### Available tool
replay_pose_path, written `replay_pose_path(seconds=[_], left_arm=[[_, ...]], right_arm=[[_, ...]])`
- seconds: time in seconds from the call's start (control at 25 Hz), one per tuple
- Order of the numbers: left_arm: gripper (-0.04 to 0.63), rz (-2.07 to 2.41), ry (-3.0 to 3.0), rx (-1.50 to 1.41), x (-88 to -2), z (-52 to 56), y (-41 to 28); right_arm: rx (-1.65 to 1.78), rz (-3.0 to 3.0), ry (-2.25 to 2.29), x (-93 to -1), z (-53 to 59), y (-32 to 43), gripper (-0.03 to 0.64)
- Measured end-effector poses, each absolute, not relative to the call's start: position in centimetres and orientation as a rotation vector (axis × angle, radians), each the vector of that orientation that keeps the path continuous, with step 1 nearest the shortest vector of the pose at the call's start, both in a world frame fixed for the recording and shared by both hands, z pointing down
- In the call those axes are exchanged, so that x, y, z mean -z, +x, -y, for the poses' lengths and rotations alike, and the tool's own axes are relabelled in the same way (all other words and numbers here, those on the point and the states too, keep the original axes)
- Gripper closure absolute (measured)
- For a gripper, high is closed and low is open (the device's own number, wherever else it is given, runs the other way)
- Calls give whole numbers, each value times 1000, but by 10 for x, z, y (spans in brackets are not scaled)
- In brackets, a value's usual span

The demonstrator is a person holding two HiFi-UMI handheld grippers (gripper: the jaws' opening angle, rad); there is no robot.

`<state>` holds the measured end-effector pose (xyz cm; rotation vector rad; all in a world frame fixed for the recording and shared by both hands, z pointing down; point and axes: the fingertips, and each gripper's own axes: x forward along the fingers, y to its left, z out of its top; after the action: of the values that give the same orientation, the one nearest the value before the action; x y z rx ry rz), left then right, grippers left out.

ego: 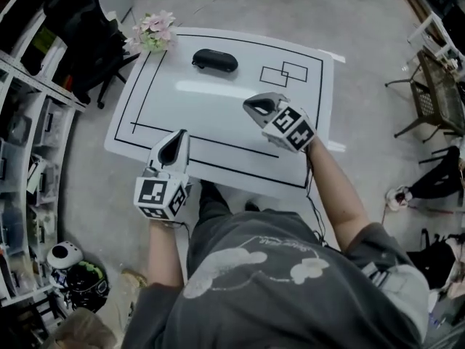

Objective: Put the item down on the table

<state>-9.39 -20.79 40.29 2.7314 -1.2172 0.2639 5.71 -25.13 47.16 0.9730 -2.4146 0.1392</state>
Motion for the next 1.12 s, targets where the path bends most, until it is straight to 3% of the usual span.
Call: replay_pose_path(seconds=[0.48, 0.8, 1.12], left_arm=[[591, 1358, 2615, -256, -414, 121, -111], [591, 1463, 2500, -203, -432, 78, -152], [591, 1531, 2377, -178, -450, -32, -208]], right_arm=[[-123, 2462, 979, -475, 188, 44, 618], [-152, 2505, 946, -471, 149, 10, 618], [-135, 2513, 919, -469, 65, -38, 618]])
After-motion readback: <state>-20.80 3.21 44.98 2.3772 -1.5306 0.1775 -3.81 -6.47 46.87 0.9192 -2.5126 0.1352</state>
